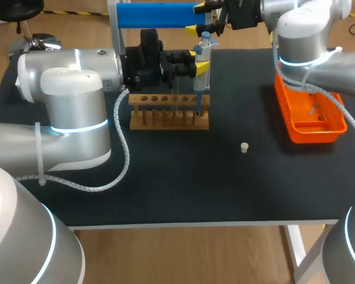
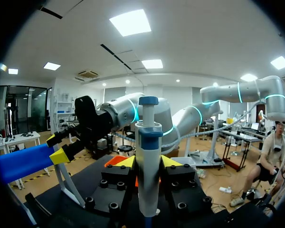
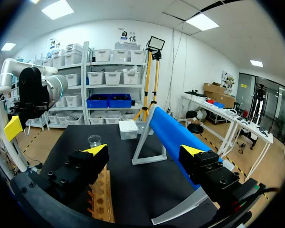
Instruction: Invert the test tube, pick up the pipette, mount the tip to pipette, aspirate from beaker and dispense into the tube, eject the tip, return the pipette, and cap with the stopper.
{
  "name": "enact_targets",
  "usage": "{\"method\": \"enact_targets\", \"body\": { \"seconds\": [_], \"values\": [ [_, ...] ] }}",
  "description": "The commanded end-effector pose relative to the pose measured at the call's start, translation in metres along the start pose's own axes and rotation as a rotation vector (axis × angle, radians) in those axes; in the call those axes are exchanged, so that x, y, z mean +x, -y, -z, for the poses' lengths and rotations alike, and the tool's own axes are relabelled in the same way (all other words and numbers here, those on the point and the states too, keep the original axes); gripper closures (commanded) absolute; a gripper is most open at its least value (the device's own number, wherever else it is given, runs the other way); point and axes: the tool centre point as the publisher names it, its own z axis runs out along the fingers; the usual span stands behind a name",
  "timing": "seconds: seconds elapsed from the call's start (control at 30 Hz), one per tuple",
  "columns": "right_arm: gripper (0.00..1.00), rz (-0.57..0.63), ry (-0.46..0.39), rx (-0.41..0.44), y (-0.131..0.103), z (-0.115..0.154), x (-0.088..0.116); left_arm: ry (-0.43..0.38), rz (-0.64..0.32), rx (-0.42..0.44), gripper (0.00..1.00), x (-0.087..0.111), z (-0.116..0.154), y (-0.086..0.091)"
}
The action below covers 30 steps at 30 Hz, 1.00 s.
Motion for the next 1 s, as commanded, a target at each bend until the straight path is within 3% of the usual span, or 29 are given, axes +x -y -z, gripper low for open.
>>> {"method": "enact_targets", "body": {
  "seconds": [0.03, 0.73, 1.0],
  "values": [
    [0.0, 0.0, 0.002, 0.0, 0.0, 0.001, 0.001, 0.006, -0.001, 0.004, 1.0, 0.001, -0.002, -0.001],
    [0.0, 0.0, 0.002, 0.0, 0.0, 0.001, 0.001, 0.006, -0.001, 0.004, 1.0, 0.001, -0.002, -0.001],
    [0.0, 0.0, 0.002, 0.0, 0.0, 0.001, 0.001, 0.12, 0.016, -0.037, 1.0, -0.023, 0.039, -0.008]
  ]
}}
